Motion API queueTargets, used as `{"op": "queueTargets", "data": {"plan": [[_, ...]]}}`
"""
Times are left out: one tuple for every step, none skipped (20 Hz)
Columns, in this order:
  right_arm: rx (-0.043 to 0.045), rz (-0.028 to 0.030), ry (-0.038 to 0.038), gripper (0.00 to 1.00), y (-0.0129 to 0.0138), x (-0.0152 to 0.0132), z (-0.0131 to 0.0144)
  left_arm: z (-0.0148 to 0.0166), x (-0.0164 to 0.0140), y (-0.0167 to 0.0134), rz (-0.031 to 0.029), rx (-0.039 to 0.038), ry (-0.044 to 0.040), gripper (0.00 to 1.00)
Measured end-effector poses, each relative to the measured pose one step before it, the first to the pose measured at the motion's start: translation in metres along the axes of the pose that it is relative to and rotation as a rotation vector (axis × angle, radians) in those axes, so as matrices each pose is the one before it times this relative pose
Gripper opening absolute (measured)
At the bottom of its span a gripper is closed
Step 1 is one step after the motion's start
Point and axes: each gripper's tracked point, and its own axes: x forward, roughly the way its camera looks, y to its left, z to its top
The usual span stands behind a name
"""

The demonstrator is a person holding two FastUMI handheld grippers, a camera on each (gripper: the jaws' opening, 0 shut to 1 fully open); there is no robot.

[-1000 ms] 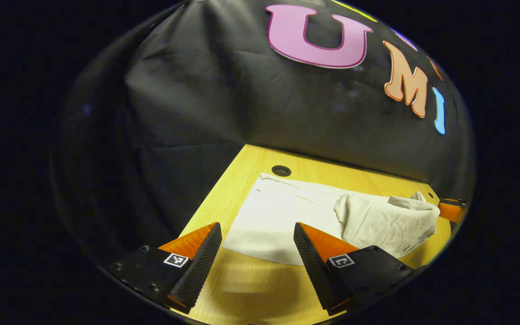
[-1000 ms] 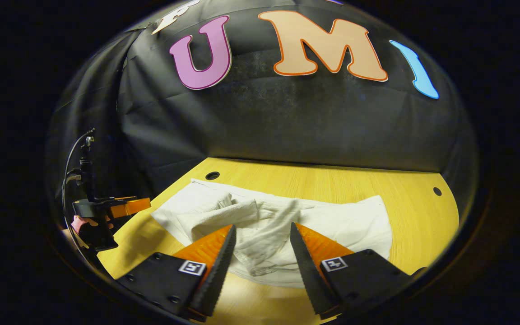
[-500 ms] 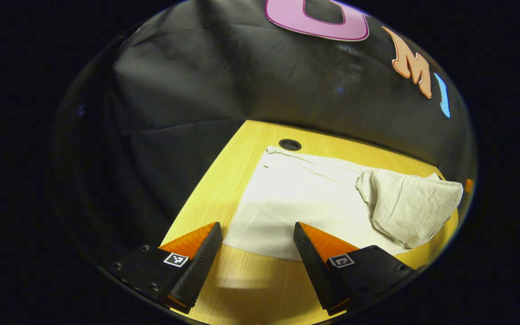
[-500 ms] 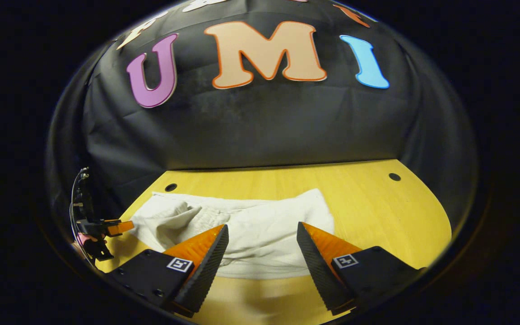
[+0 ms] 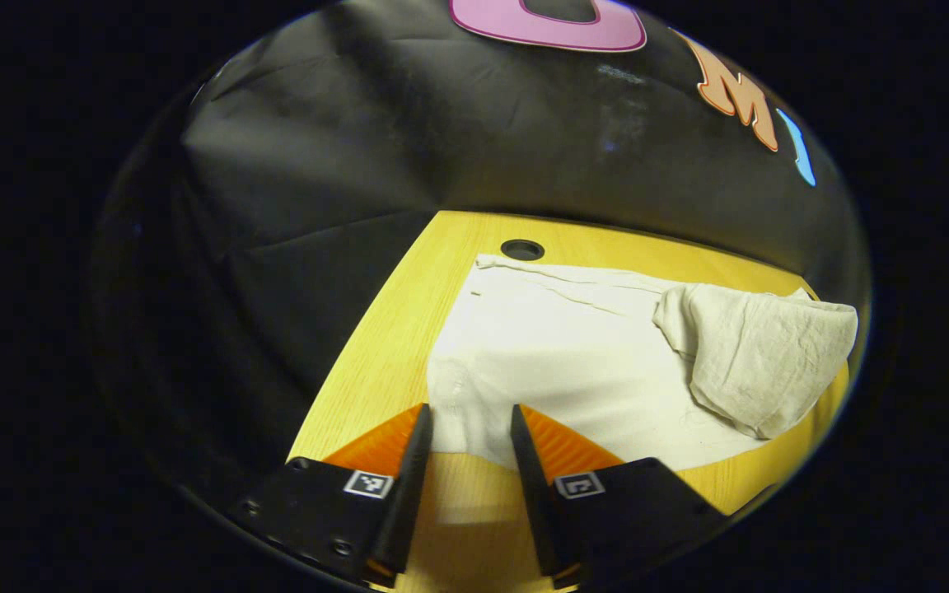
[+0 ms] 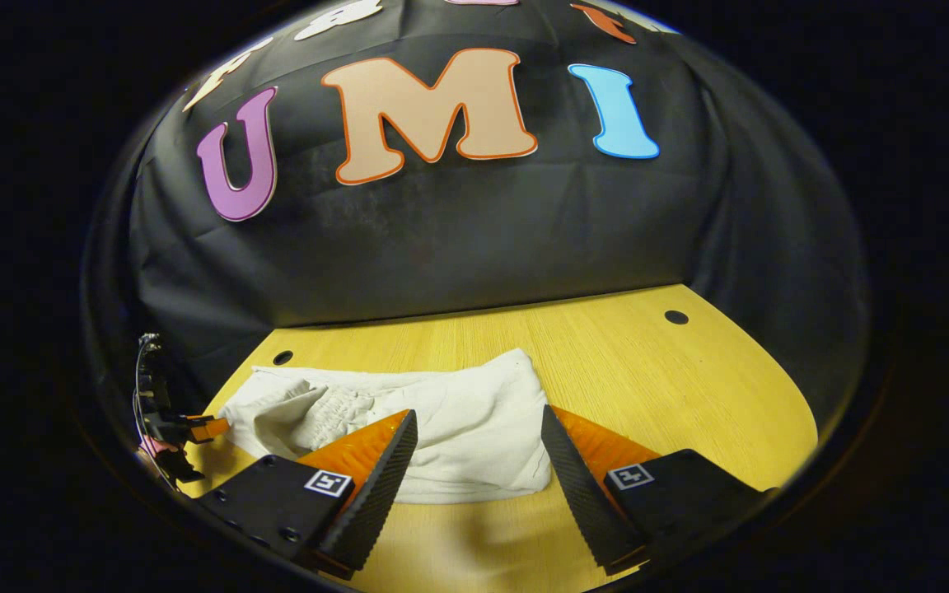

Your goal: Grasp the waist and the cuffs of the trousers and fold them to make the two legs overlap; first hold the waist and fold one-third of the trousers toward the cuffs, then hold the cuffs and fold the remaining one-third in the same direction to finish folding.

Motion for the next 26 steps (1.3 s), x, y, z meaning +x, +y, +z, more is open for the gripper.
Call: {"op": "queueTargets", "data": {"plan": [[0.00186,-0.00264,-0.00449,0.96,-0.00258,-0.00255,0.00148,0.00063,0.00027,-0.00646,-0.01712,0.00857,0.00248,0.39],[0.00087,-0.00366,-0.00473,0.92,-0.00197,-0.00216,0.00217,0.00112,-0.00001,-0.00491,-0.00820,0.00780,0.00559,0.21],[0.00001,-0.00099,-0.00235,0.96,-0.00170,-0.00206,0.00083,0.00180,0.00082,-0.00029,0.00740,0.00808,0.00646,0.02],[-0.00236,-0.00367,-0.00112,0.96,-0.00229,-0.00218,0.00081,0.00286,-0.00079,0.00001,0.00465,-0.00359,-0.00661,0.00],[-0.00507,-0.00332,-0.00108,0.96,-0.00305,-0.00244,0.00011,0.00067,-0.00054,-0.00183,-0.00286,-0.02074,0.00568,0.00],[-0.00642,-0.00499,-0.00009,0.96,-0.00336,-0.00225,0.00105,-0.00046,-0.00317,-0.00279,-0.00918,-0.02706,0.00017,0.00],[-0.00197,-0.00002,-0.00033,0.96,-0.00233,-0.00258,0.00064,0.00333,-0.00284,-0.00230,0.00061,-0.02200,-0.00702,0.00],[0.00168,0.00488,-0.00291,0.96,-0.00118,-0.00265,0.00220,0.00424,-0.00157,-0.00294,-0.00216,-0.01838,-0.01839,0.00],[0.00256,0.00103,-0.00430,0.96,0.00004,0.00035,0.00092,0.00772,-0.00429,-0.00508,-0.00645,-0.01643,-0.01993,0.00],[0.00380,-0.00042,-0.00333,0.96,-0.00127,-0.00088,0.00167,0.00744,-0.00572,-0.00630,-0.01095,-0.01942,-0.01299,0.00],[0.00681,0.00068,-0.00185,0.96,-0.00189,-0.00279,0.00140,0.00923,-0.00519,-0.00786,-0.01025,-0.01977,-0.01403,0.00],[0.00786,0.00105,-0.00077,0.92,-0.00243,-0.00207,0.00211,0.00904,-0.00503,-0.00638,-0.01086,-0.01229,-0.02207,0.00],[0.00732,0.00304,-0.00470,0.96,-0.00465,-0.00378,0.00235,0.01155,-0.00629,-0.00962,-0.00906,-0.00795,-0.02113,0.00],[0.01100,0.01077,-0.00879,0.96,-0.00734,-0.00470,0.00524,0.02176,-0.01017,-0.02316,-0.02777,-0.00337,-0.03425,0.00],[-0.00151,0.00815,-0.00213,0.92,-0.00592,-0.00045,0.00341,0.02127,-0.01027,-0.02988,-0.03211,0.01235,-0.03165,0.00],[-0.00406,0.00349,0.00164,0.97,-0.00465,-0.00006,0.00179,0.00992,-0.00451,-0.01751,-0.02017,0.00591,-0.01865,0.00],[-0.00552,0.00327,0.00025,0.97,-0.00506,-0.00003,0.00243,0.01013,-0.00384,-0.01863,-0.01982,0.01041,-0.01675,0.00],[-0.00623,0.00460,-0.00168,0.97,-0.00497,-0.00166,0.00188,0.00970,-0.00320,-0.01979,-0.02572,0.01084,-0.01895,0.00],[-0.00759,0.00565,-0.00399,0.97,-0.00456,-0.00092,0.00370,0.00822,-0.00300,-0.02163,-0.02387,0.01558,-0.01012,0.00],[-0.00928,0.00551,-0.00391,0.97,-0.00632,-0.00073,0.00342,0.00809,-0.00146,-0.03000,-0.03975,0.02901,-0.01286,0.00],[-0.00315,0.00552,-0.00148,0.97,-0.00469,-0.00098,0.00251,0.00508,-0.00288,-0.02315,-0.03021,0.02527,-0.00387,0.00],[-0.00038,0.00628,-0.00281,0.97,-0.00395,-0.00009,0.00307,0.00580,-0.00006,-0.02278,-0.02808,0.03175,-0.00116,0.00],[-0.00083,0.00555,0.00044,0.97,-0.00408,-0.00049,0.00088,0.00284,0.00174,-0.02243,-0.03000,0.03062,-0.00197,0.00],[-0.00508,0.00143,0.00095,0.96,-0.00511,-0.00072,0.00015,0.00321,0.00371,-0.02483,-0.03368,0.02901,0.00322,0.00],[-0.00745,-0.00008,0.00110,0.97,-0.00458,-0.00160,-0.00067,0.00048,0.00545,-0.02272,-0.03390,0.03669,0.00865,0.00],[-0.00970,-0.00175,0.00398,0.97,-0.00534,-0.00089,-0.00090,-0.00043,0.00753,-0.02121,-0.02808,0.04892,0.01339,0.00]]}}
